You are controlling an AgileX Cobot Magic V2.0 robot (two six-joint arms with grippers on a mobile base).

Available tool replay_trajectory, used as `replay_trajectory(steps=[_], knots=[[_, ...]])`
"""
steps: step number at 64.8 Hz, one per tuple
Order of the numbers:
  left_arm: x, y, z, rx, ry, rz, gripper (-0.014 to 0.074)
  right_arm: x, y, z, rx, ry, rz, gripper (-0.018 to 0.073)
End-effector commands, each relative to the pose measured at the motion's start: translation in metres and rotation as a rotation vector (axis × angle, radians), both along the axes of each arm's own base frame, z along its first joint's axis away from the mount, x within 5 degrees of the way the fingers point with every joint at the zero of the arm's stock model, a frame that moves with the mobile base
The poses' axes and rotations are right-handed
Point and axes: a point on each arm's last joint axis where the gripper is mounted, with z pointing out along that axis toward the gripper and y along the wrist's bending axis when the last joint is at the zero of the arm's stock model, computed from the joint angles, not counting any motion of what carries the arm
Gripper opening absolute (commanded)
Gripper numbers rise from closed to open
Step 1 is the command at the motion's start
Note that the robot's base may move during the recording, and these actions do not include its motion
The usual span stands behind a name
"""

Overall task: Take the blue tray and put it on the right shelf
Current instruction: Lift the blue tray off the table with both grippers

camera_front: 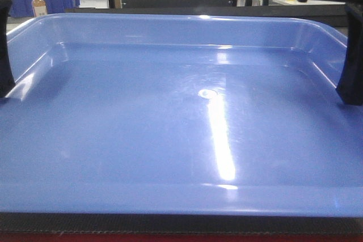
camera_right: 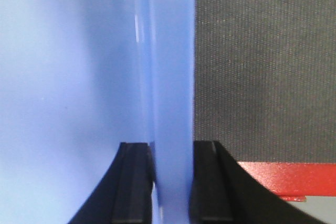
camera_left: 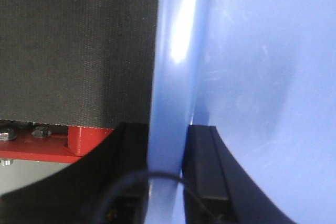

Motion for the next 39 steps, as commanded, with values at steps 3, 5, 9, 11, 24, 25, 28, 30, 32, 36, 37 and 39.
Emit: replay_trajectory(steps=[3,5,9,11,24,25,28,30,32,36,37,39], knots=[[-0.006,0.0,0.011,0.005,-0.059,-0.016,0.0021,-0.002,-0.004,0.016,0.024,-0.08,-0.009,0.0214],[-0.007,-0.001,0.01,0.005,-0.059,-0.025,0.0021,-0.002,-0.004,0.015,0.022,-0.078,-0.009,0.0214],[-0.013,-0.005,0.005,0.014,-0.048,-0.044,0.0021,-0.002,-0.005,0.015,0.017,-0.071,-0.009,0.0214],[-0.015,-0.006,0.003,0.018,-0.044,-0.04,0.0021,-0.003,-0.005,0.015,0.015,-0.068,-0.01,0.0214],[-0.016,-0.004,-0.004,0.05,-0.059,0.01,0.0021,-0.004,-0.006,0.01,0.006,-0.051,-0.015,0.0214],[-0.016,-0.004,-0.004,0.048,-0.061,0.01,0.0021,-0.004,-0.006,0.009,0.006,-0.052,-0.015,0.0214],[-0.015,-0.005,-0.003,0.047,-0.062,0.01,0.0021,-0.004,-0.006,0.006,0.007,-0.053,-0.013,0.0214],[-0.015,-0.005,-0.003,0.047,-0.062,0.01,0.0021,-0.004,-0.006,0.004,0.01,-0.056,-0.012,0.0214],[-0.016,-0.005,-0.003,0.043,-0.061,0.01,0.0021,-0.004,-0.006,0.003,0.011,-0.058,-0.012,0.0214],[-0.016,-0.005,-0.003,0.04,-0.057,0.011,0.0021,-0.004,-0.006,0.0,0.01,-0.056,-0.011,0.0214],[-0.016,-0.005,-0.003,0.04,-0.058,0.011,0.0021,-0.004,-0.006,0.0,0.01,-0.056,-0.011,0.0214],[-0.016,-0.005,-0.003,0.039,-0.058,0.011,0.0021,-0.004,-0.006,0.0,0.01,-0.056,-0.011,0.0214]])
